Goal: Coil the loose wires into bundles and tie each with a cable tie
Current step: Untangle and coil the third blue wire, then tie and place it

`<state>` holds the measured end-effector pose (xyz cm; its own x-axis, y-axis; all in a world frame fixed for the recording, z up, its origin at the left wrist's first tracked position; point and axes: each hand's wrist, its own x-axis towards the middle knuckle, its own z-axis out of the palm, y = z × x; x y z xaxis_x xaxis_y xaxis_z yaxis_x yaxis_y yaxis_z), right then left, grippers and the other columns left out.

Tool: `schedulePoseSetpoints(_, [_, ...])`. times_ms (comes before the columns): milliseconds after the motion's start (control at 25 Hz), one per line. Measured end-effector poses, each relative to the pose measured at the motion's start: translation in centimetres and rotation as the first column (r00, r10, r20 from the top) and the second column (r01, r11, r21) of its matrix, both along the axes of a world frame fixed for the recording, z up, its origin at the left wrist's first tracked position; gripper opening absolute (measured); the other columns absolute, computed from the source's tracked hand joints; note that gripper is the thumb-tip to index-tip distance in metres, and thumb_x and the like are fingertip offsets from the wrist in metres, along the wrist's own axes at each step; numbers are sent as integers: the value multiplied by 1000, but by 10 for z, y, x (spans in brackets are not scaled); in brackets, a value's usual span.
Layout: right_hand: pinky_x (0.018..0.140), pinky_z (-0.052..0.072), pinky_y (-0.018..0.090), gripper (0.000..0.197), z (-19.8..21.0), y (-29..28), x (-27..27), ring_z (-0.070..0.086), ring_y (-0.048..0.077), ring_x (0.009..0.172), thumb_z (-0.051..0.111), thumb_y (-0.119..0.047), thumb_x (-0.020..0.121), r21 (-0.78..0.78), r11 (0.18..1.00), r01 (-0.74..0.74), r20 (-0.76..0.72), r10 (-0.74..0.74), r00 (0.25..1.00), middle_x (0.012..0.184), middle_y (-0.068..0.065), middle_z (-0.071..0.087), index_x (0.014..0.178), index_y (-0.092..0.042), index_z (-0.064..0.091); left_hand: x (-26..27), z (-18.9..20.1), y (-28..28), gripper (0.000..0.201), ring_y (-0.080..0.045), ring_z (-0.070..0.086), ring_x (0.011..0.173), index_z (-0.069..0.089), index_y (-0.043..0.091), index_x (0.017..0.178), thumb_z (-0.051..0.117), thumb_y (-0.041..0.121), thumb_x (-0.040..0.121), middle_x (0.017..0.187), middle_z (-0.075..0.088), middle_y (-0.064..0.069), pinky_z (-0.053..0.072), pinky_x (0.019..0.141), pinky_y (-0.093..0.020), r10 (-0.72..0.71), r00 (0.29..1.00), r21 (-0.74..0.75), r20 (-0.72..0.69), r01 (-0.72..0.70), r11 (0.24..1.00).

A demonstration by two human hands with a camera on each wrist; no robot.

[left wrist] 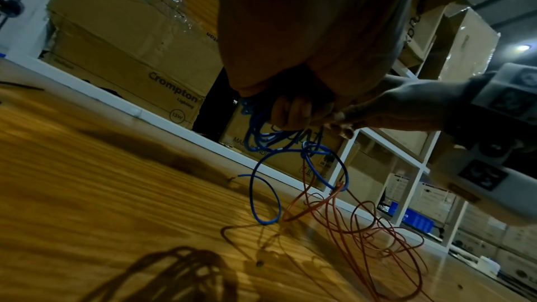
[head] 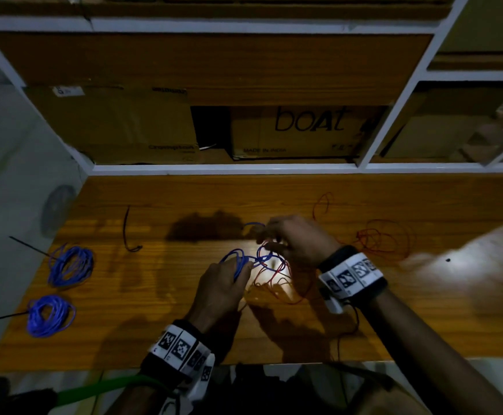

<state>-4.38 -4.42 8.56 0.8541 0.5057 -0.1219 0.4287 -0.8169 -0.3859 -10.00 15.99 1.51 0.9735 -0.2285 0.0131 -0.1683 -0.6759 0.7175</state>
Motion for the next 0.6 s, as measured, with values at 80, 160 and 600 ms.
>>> schedulePoseSetpoints(80, [86,53,34,29,-5,16,4,60,13,110,64,-21,95,-115,990,-82,-36,79,996,130,-8,61,123,-31,64,-2,4,-1,34,-8,43,46,47,28,69,52,34,103,56,47,5,26,46,-19,-19,1000,40,17,18,999])
schedulePoseSetpoints(160, [84,52,31,38,-7,24,6,58,17,120,63,-14,94,-235,959,-157,-62,146,987,142,-7,55,128,-31,63,-3,4,-1,36,-5,37,46,42,30,69,51,36,103,55,38,9,21,46,-19,-31,998,104,50,25,994])
schedulePoseSetpoints(600, [77,51,36,37,-30,7,12,66,31,91,51,-39,101,-114,993,27,-390,-70,918,100,14,73,103,-10,75,-13,1,1,30,-13,41,56,60,19,96,45,44,104,72,59,-1,22,52,-24,-145,973,383,178,67,921])
